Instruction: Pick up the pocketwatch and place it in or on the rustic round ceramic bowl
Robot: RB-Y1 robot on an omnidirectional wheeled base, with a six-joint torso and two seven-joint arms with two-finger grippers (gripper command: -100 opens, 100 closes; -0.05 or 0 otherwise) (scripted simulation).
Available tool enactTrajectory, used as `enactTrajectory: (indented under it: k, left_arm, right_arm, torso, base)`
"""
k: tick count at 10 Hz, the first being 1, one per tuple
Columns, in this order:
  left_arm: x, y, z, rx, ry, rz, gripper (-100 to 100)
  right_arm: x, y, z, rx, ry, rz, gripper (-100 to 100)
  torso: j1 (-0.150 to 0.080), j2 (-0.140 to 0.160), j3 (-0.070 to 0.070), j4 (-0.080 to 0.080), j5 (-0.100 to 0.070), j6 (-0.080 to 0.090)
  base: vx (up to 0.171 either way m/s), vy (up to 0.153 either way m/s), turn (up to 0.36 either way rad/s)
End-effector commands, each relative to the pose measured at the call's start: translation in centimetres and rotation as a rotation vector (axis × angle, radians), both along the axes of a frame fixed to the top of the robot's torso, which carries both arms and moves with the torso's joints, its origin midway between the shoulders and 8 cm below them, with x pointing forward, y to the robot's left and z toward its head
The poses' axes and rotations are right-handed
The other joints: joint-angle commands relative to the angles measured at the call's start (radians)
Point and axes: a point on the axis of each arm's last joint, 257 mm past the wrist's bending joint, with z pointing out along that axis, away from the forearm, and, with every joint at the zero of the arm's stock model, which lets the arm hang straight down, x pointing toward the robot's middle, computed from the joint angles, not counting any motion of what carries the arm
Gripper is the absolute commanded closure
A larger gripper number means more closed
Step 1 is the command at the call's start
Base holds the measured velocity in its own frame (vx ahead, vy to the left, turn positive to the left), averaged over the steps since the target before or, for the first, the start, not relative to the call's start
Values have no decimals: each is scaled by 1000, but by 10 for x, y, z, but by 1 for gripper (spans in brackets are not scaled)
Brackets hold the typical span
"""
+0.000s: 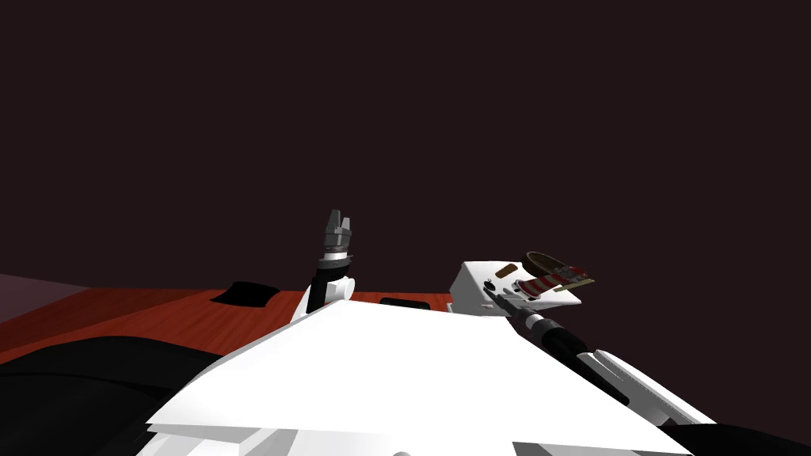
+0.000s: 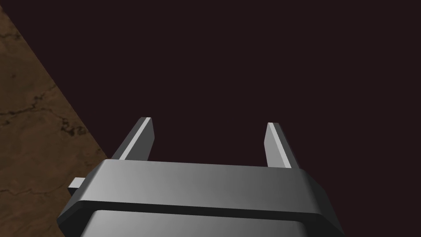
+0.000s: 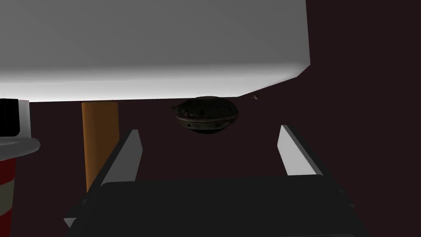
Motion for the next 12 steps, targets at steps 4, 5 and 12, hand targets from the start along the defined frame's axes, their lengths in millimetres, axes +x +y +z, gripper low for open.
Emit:
enactTrajectory:
  k: [4, 5, 12]
  left_arm:
    - [0, 0, 0, 0, 0, 0, 0]
    - [0, 0, 0, 0, 0, 0, 0]
    - [0, 0, 0, 0, 0, 0, 0]
  right_arm:
    - [3, -4, -7, 1, -5, -16, -100]
    - [3, -4, -8, 1, -6, -16, 100]
    - [2, -2, -4, 0, -4, -8, 100]
  torso:
    - [0, 6, 4, 2, 0, 0]
    - [0, 7, 4, 2, 0, 0]
    - [0, 11, 6, 2, 0, 2]
  base:
    - [28, -2, 51]
    - [0, 0, 0]
    - [-6, 1, -20]
